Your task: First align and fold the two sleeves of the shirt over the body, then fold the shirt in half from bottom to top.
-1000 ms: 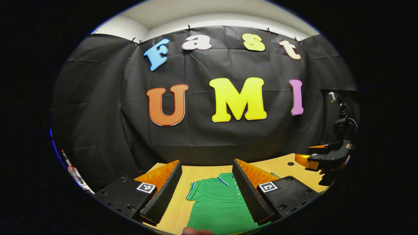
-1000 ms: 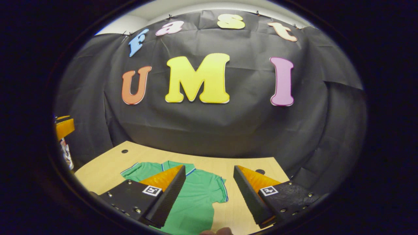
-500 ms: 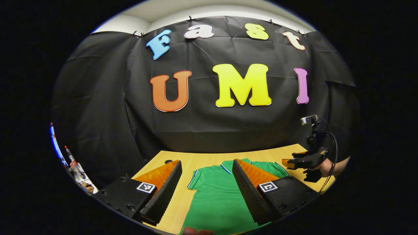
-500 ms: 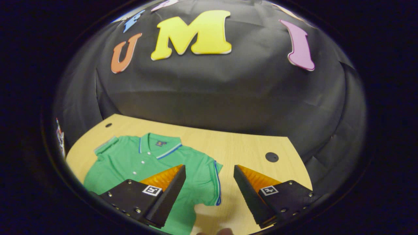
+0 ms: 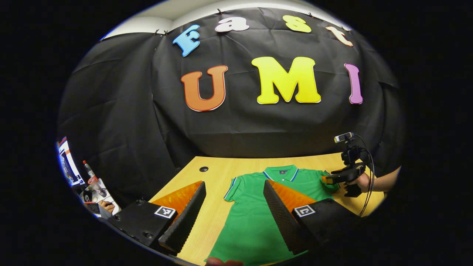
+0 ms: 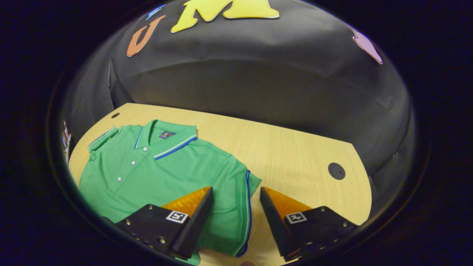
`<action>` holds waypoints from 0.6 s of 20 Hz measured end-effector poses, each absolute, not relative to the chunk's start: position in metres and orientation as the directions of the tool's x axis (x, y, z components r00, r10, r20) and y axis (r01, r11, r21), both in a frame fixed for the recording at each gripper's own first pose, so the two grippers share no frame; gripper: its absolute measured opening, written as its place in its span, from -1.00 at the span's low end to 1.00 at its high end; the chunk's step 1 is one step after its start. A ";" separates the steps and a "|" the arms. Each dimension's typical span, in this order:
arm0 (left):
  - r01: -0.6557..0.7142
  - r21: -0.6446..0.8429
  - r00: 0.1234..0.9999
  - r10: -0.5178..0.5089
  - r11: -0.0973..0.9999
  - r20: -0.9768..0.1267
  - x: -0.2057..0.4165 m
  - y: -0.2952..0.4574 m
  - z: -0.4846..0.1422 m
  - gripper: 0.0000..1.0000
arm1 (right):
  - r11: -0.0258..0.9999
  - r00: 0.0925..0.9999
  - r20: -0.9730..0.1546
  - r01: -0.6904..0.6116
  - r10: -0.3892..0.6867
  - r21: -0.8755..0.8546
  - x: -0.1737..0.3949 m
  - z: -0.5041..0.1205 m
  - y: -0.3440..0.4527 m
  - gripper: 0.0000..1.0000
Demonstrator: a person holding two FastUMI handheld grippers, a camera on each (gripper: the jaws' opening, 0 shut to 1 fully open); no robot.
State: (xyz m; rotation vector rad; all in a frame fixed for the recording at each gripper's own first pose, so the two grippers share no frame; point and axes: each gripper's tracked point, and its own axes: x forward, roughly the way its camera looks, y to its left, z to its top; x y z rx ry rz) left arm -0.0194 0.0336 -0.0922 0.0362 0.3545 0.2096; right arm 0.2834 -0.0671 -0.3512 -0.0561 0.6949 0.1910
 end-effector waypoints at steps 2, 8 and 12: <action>-0.208 0.071 0.910 0.220 0.976 -0.351 -0.020 0.036 -0.094 1.00 | 0.987 0.730 -0.668 -0.156 0.144 0.043 0.285 -0.360 -0.073 0.46; -0.194 0.089 0.908 0.213 0.977 -0.362 -0.017 0.033 -0.095 1.00 | 0.990 0.713 -0.687 -0.128 0.137 0.065 0.283 -0.364 -0.076 -0.29; -0.181 0.096 0.911 0.204 0.979 -0.358 -0.016 0.031 -0.093 1.00 | 0.983 0.712 -0.683 -0.175 0.164 0.054 0.281 -0.359 -0.070 -0.94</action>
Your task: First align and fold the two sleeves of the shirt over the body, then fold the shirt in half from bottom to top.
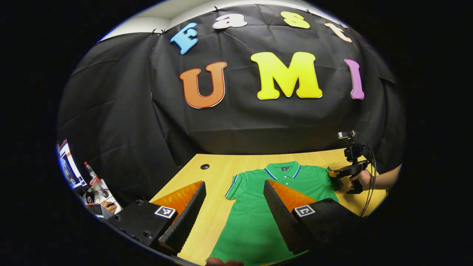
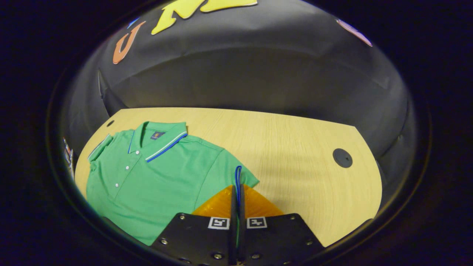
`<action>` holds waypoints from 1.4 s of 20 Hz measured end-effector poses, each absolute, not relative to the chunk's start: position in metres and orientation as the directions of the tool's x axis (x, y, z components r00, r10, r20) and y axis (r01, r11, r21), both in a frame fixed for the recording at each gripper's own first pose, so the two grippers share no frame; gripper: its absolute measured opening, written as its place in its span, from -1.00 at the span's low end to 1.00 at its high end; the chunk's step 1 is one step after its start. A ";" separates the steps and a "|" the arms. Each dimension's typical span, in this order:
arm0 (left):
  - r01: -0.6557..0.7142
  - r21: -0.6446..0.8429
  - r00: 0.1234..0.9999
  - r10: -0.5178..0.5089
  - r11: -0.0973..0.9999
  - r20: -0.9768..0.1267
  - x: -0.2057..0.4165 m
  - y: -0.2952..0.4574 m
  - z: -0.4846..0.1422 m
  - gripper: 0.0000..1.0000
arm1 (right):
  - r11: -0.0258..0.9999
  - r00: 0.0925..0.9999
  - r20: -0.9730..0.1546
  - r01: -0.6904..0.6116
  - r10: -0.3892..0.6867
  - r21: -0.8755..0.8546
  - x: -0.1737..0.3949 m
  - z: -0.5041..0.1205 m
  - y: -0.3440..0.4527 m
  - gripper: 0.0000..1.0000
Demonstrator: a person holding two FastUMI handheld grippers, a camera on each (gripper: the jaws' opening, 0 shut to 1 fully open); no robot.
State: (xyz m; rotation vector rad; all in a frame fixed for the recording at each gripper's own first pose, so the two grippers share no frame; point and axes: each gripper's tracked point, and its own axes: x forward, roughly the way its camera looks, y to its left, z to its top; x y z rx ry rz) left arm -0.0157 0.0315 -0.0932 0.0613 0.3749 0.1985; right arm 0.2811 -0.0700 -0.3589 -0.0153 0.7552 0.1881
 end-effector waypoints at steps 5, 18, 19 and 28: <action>-0.191 0.080 0.913 0.207 0.978 -0.353 -0.022 0.036 -0.093 1.00 | 0.990 0.773 -0.620 -0.125 0.135 0.059 0.290 -0.324 -0.080 -0.96; -0.276 0.041 0.896 0.272 0.960 -0.350 -0.052 0.078 -0.094 1.00 | 0.981 0.789 -0.583 -0.167 0.192 0.097 0.285 -0.274 0.001 -0.96; -0.284 0.037 0.895 0.279 0.958 -0.348 -0.054 0.082 -0.093 1.00 | 0.981 0.788 -0.585 -0.167 0.191 0.095 0.285 -0.273 0.009 -0.96; -0.321 0.037 0.882 0.313 0.946 -0.352 -0.070 0.110 -0.097 1.00 | 0.984 0.766 -0.619 -0.164 0.171 0.069 0.294 -0.288 0.061 -0.96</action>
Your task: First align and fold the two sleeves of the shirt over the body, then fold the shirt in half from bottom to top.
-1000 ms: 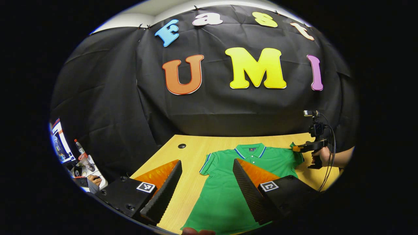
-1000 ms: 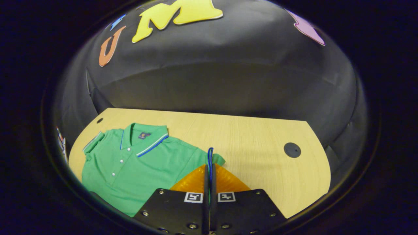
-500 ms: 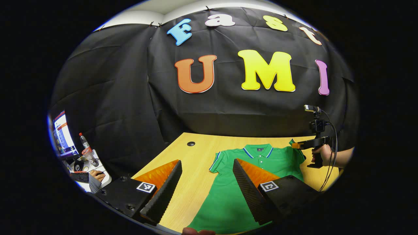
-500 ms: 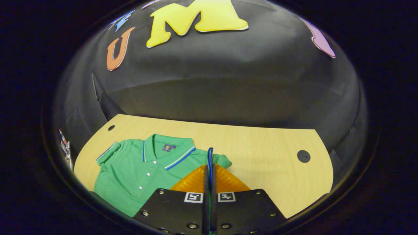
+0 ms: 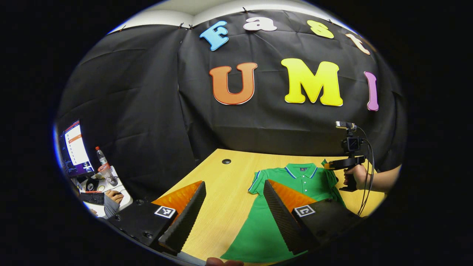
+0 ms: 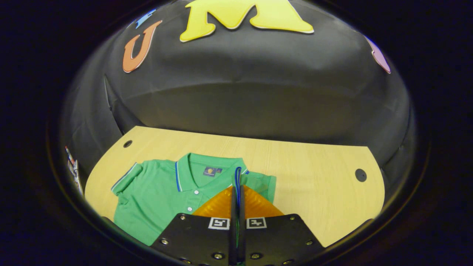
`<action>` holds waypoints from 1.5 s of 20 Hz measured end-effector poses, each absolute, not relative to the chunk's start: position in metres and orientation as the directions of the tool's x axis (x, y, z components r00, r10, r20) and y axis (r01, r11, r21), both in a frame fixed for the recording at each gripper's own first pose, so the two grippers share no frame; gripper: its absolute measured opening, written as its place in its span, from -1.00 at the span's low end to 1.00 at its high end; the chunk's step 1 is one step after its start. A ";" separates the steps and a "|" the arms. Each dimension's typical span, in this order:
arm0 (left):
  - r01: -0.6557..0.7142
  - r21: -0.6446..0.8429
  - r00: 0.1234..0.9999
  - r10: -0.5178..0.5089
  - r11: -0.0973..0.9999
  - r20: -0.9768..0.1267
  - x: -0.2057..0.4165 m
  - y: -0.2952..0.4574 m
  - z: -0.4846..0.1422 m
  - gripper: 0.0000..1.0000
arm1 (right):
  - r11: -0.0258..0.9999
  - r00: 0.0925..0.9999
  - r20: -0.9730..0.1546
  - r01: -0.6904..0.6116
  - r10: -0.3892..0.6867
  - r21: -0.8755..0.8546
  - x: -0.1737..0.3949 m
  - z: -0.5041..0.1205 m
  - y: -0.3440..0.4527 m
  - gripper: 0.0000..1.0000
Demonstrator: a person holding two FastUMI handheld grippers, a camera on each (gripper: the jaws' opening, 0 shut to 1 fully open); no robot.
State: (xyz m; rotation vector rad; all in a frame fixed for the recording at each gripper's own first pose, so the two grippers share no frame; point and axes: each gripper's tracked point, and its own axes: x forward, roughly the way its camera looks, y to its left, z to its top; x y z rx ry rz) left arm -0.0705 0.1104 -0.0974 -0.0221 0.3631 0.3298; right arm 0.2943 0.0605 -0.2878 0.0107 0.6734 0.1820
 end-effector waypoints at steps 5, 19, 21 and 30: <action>-0.334 0.032 0.876 0.323 0.942 -0.358 -0.073 0.122 -0.099 1.00 | 0.981 0.747 -0.638 -0.168 0.190 0.096 0.291 -0.290 0.083 -0.84; -0.163 -0.047 0.951 0.144 0.986 -0.273 -0.033 0.109 -0.082 1.00 | 0.981 0.838 -0.513 -0.185 0.188 0.056 0.236 -0.193 0.065 0.34; -0.112 -0.035 0.963 0.100 0.993 -0.250 -0.018 0.108 -0.080 1.00 | 0.982 0.858 -0.480 -0.185 0.184 0.045 0.213 -0.167 0.059 0.72; 0.089 -0.096 0.962 -0.110 0.991 -0.251 0.057 0.100 -0.119 1.00 | 0.976 0.898 -0.399 -0.216 0.183 -0.040 0.104 -0.086 0.039 0.72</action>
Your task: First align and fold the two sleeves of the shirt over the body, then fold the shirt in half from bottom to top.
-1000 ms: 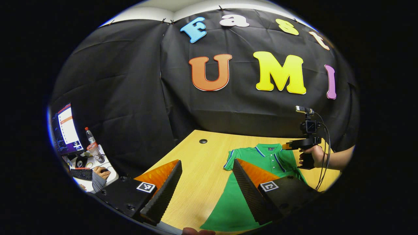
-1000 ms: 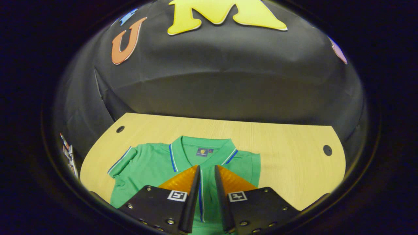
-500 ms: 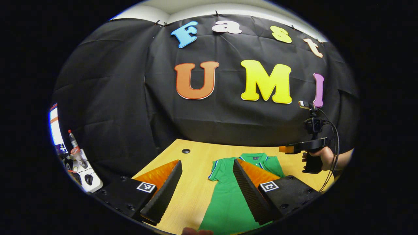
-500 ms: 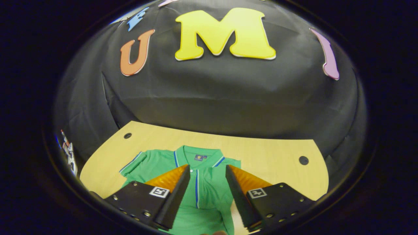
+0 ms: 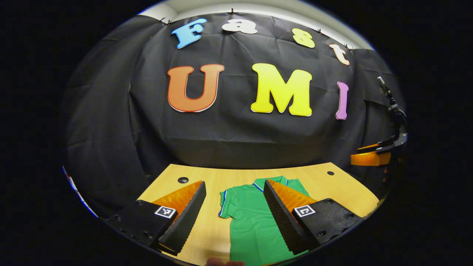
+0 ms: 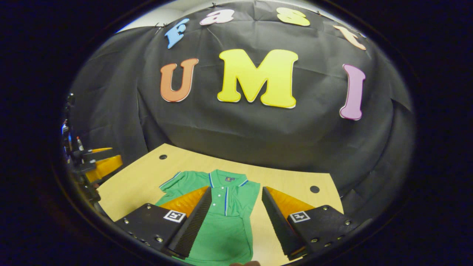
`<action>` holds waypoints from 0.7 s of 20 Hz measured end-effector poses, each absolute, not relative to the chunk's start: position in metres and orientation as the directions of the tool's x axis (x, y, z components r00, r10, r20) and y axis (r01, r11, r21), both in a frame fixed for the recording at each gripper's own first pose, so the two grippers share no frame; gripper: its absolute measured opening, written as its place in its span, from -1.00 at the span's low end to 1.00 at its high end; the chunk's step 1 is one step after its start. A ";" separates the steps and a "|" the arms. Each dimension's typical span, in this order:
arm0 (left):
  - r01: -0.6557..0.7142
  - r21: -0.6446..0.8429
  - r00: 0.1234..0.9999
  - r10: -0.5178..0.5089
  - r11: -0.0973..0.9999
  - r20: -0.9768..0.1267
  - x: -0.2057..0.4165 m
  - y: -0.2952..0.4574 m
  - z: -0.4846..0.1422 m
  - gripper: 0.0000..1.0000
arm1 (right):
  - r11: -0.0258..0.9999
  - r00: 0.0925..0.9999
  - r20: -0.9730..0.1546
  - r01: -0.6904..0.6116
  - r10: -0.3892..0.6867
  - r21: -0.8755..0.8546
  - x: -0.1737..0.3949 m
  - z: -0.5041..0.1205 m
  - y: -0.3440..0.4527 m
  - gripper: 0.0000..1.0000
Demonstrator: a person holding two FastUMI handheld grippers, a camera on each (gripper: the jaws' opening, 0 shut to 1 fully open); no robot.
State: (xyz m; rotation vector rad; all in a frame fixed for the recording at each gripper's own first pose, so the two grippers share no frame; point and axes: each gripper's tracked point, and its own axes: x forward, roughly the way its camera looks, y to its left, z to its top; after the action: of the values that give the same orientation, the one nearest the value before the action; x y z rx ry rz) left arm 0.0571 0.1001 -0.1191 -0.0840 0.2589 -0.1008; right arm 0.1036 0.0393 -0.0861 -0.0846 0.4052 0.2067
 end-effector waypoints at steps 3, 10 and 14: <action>0.129 -0.115 0.951 -0.156 0.985 -0.267 0.086 0.101 -0.148 1.00 | 0.983 0.904 -0.399 -0.183 0.155 -0.033 0.075 -0.072 0.031 0.72; 0.087 -0.166 0.906 -0.148 0.982 -0.396 0.154 0.112 -0.256 0.99 | 0.998 0.891 -0.452 -0.055 0.030 -0.042 0.037 -0.075 -0.003 0.72; 0.080 -0.177 0.854 -0.159 0.981 -0.496 0.169 0.113 -0.317 0.91 | 0.999 0.877 -0.481 -0.015 -0.006 -0.039 0.027 -0.079 -0.010 0.70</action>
State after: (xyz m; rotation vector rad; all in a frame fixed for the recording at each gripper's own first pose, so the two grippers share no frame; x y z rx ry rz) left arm 0.1685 0.1126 -0.3167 -0.1526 0.5336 -0.1265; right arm 0.0266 -0.0098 -0.0792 -0.0418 0.5021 0.0048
